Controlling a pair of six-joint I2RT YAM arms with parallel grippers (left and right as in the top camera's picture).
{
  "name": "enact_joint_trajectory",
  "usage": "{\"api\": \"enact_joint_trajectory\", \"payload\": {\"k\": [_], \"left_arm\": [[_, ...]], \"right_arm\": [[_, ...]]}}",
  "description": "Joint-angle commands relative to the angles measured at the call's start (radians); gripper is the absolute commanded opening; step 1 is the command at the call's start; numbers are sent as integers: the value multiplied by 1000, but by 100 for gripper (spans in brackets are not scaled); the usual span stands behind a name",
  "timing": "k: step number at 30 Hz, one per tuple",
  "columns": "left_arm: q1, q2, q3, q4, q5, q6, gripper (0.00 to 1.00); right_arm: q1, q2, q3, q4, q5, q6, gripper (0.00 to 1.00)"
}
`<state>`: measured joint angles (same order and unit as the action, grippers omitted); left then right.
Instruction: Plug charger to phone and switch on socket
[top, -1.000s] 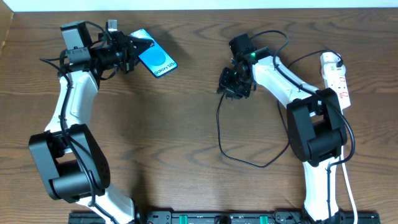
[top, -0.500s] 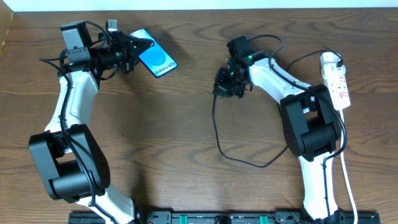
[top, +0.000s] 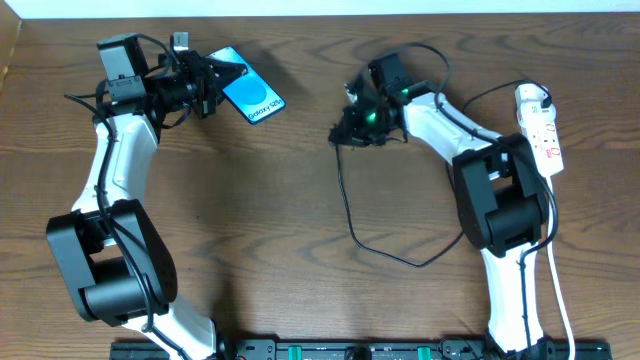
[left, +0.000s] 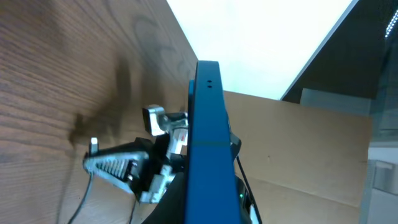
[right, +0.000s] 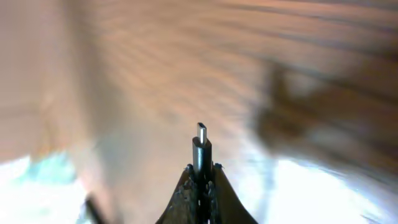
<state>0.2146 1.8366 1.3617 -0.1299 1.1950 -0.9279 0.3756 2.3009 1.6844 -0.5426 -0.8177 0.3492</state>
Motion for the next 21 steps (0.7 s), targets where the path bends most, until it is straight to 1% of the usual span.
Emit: {"api": "enact_joint_trajectory", "payload": {"k": [1, 10, 16, 21], "left_arm": [[5, -13, -1, 30, 56, -36, 7], [5, -13, -1, 205, 222, -62, 7], [5, -13, -1, 222, 272, -61, 7], [5, -13, -1, 223, 286, -52, 7]], "right_arm": [[-29, -54, -2, -10, -292, -242, 1], [-9, -233, -2, -154, -319, -409, 1], [35, -329, -2, -184, -314, -410, 1], [79, -359, -2, -226, -315, -410, 1]]}}
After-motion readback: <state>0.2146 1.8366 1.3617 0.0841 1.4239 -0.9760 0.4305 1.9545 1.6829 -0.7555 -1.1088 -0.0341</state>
